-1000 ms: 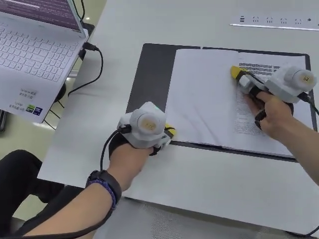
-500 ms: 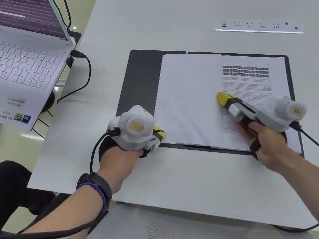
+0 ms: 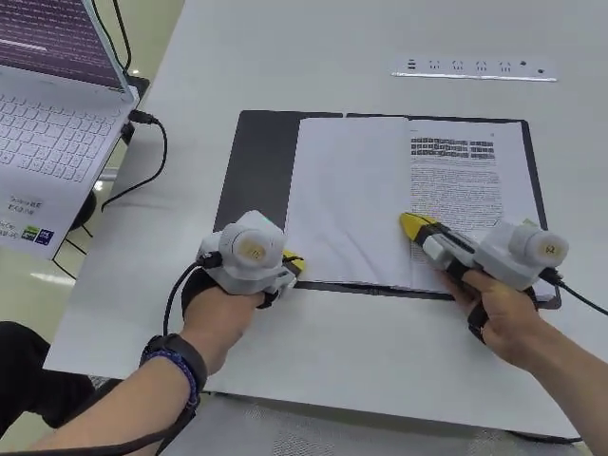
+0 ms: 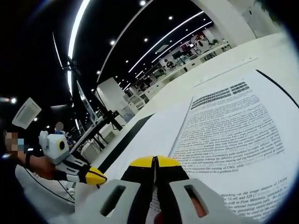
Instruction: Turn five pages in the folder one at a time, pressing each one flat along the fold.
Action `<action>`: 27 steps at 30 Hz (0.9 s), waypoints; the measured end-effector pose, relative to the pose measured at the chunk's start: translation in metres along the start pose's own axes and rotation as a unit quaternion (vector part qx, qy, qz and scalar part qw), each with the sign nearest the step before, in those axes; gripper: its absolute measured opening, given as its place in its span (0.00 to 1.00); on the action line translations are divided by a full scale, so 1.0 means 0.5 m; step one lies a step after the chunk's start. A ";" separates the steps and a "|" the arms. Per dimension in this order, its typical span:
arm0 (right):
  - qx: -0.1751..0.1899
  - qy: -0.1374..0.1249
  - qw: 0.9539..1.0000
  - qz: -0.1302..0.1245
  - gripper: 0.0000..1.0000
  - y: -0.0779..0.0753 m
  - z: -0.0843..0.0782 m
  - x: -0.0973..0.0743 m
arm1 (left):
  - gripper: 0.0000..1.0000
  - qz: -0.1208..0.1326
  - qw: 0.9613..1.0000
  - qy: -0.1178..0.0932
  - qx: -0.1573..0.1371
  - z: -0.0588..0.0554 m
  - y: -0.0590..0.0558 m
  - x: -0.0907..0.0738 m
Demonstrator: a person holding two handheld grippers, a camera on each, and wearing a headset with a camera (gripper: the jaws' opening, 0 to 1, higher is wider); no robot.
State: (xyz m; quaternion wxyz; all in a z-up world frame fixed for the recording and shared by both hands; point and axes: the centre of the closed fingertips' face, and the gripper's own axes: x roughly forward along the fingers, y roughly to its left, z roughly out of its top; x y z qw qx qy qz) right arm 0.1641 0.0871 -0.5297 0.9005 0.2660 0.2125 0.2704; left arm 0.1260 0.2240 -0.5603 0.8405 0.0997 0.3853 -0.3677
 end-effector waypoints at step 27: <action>0.015 0.047 0.999 0.003 0.00 0.027 -0.097 -0.097 | 0.00 0.027 1.000 -0.003 0.002 0.001 -0.002 -0.002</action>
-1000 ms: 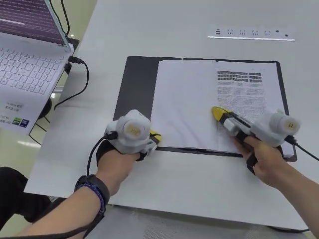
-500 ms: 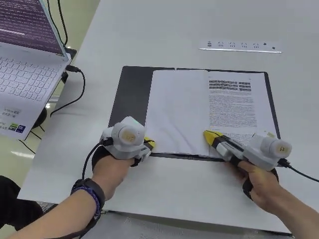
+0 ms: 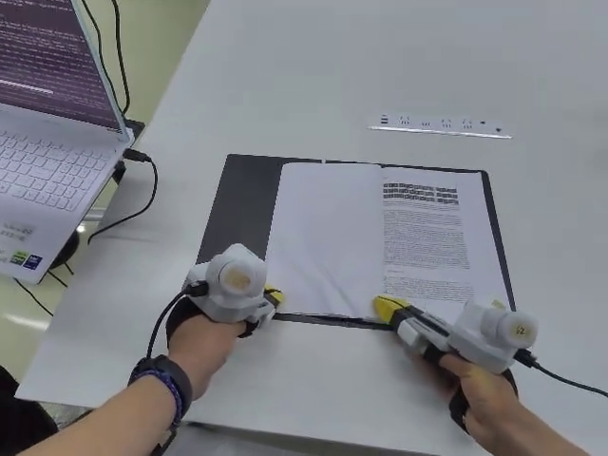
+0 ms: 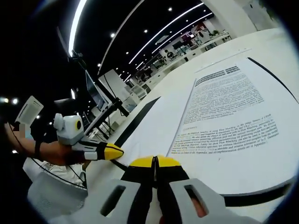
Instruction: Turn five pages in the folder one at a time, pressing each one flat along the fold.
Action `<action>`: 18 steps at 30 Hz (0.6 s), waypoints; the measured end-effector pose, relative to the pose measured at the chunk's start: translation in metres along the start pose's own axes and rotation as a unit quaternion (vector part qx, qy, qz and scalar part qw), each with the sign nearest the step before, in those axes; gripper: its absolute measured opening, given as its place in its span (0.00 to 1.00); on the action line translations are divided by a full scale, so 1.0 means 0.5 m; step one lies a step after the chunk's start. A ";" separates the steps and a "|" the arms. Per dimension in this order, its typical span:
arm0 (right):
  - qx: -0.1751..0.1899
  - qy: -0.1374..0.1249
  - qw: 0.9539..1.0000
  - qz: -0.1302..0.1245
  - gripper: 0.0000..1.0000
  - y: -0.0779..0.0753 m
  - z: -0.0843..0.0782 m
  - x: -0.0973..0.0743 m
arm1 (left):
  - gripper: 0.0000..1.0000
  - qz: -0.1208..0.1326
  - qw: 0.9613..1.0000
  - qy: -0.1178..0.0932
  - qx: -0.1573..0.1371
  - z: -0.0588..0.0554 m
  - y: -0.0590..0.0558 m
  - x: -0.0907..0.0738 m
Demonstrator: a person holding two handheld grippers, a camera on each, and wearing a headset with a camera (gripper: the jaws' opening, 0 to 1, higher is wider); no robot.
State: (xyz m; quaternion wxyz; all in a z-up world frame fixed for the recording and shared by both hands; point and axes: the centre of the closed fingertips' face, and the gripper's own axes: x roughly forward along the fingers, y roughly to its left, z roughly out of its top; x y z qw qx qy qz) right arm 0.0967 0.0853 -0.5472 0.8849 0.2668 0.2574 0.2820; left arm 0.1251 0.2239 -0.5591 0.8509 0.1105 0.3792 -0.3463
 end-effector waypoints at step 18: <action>0.012 0.007 0.997 -0.075 0.18 -0.027 0.026 -0.078 | 0.23 0.015 0.998 -0.034 -0.053 0.038 -0.028 -0.045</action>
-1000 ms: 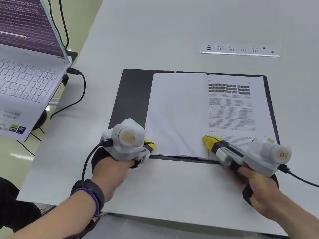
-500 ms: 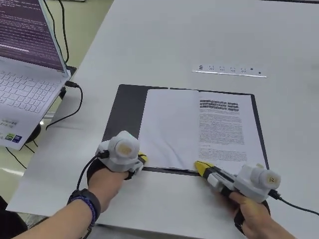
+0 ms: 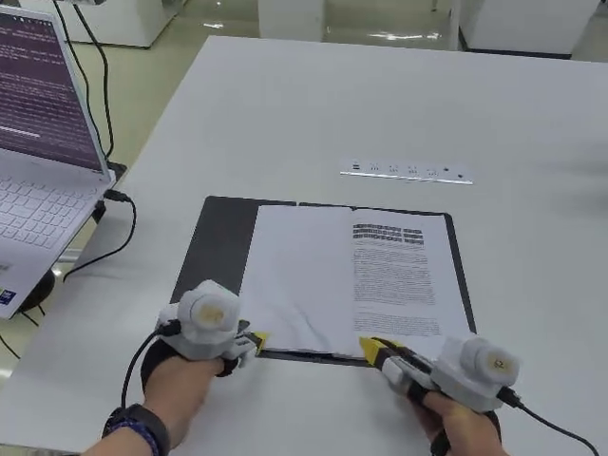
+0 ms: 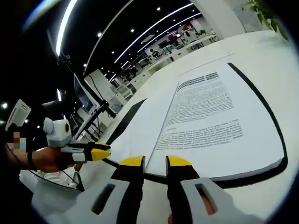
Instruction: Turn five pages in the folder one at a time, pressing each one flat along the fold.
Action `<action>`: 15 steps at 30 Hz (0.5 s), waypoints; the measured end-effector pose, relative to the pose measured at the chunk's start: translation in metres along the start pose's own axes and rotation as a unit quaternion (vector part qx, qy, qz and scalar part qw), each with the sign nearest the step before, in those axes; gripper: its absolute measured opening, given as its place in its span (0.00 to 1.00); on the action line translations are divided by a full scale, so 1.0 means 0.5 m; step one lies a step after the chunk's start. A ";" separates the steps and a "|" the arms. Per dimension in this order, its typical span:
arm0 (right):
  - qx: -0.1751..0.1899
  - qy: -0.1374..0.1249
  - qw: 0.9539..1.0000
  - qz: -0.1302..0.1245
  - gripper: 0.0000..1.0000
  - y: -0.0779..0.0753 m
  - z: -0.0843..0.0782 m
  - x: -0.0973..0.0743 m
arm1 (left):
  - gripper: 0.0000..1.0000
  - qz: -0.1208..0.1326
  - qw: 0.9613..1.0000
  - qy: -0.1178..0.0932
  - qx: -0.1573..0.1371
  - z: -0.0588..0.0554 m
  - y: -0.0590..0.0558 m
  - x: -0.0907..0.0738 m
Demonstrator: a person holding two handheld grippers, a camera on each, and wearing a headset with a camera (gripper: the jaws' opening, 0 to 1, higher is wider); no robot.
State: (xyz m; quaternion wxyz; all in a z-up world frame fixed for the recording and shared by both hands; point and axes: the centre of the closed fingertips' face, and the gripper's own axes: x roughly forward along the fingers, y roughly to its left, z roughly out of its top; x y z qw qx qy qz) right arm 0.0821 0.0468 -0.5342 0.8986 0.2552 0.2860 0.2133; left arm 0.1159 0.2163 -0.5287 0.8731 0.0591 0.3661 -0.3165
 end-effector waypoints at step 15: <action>-0.136 -0.006 0.990 -0.022 0.46 -0.028 0.079 -0.173 | 0.48 0.011 0.998 -0.058 -0.005 0.043 0.016 -0.136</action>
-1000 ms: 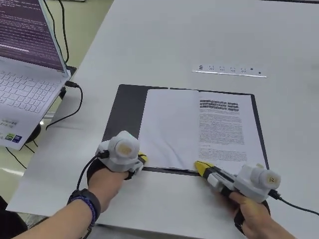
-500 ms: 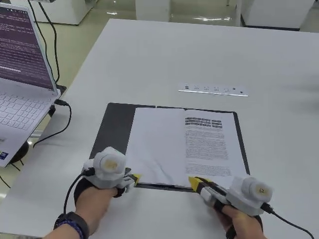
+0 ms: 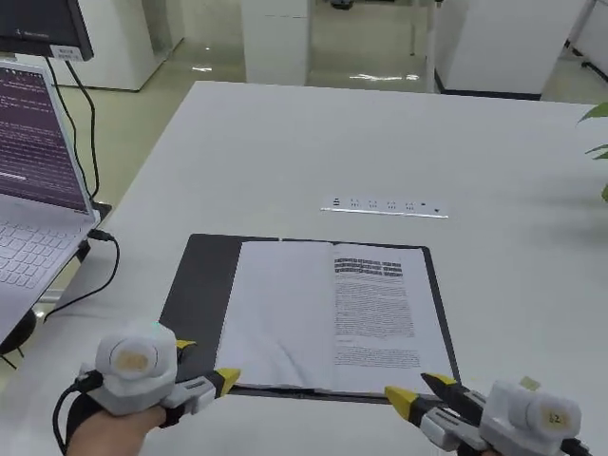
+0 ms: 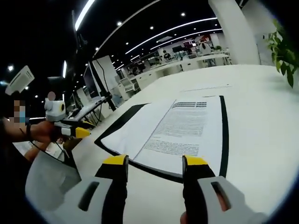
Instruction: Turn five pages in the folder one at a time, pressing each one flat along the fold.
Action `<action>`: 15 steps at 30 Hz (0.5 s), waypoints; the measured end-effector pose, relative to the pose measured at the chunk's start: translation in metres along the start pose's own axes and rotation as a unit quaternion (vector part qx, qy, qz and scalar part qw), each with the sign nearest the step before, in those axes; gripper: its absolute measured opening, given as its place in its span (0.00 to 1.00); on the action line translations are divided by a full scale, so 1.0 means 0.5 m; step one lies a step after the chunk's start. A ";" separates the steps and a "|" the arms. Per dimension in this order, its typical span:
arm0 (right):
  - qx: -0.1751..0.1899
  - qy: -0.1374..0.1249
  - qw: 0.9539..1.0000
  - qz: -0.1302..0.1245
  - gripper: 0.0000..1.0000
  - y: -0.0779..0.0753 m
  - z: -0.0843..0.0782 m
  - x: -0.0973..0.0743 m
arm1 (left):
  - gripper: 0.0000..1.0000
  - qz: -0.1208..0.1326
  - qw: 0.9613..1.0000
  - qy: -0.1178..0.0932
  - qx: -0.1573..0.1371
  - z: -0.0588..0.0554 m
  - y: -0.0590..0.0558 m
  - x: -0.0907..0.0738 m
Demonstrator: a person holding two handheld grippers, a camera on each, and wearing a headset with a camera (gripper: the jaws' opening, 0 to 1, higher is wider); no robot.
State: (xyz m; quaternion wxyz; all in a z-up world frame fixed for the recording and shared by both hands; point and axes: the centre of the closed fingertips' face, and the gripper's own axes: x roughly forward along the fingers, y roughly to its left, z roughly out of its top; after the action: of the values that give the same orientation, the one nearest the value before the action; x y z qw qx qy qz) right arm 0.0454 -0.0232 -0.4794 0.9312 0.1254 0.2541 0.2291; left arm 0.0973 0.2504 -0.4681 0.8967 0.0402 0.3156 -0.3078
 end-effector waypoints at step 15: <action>-0.013 -0.004 1.000 -0.027 0.63 -0.020 0.012 -0.102 | 0.70 0.009 0.999 -0.041 0.014 0.023 -0.003 -0.095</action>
State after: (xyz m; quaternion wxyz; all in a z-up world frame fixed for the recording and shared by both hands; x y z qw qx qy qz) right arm 0.0131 -0.0573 -0.4567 0.9396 0.1076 0.2504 0.2070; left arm 0.0735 0.2711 -0.4306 0.9108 0.0425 0.2742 -0.3057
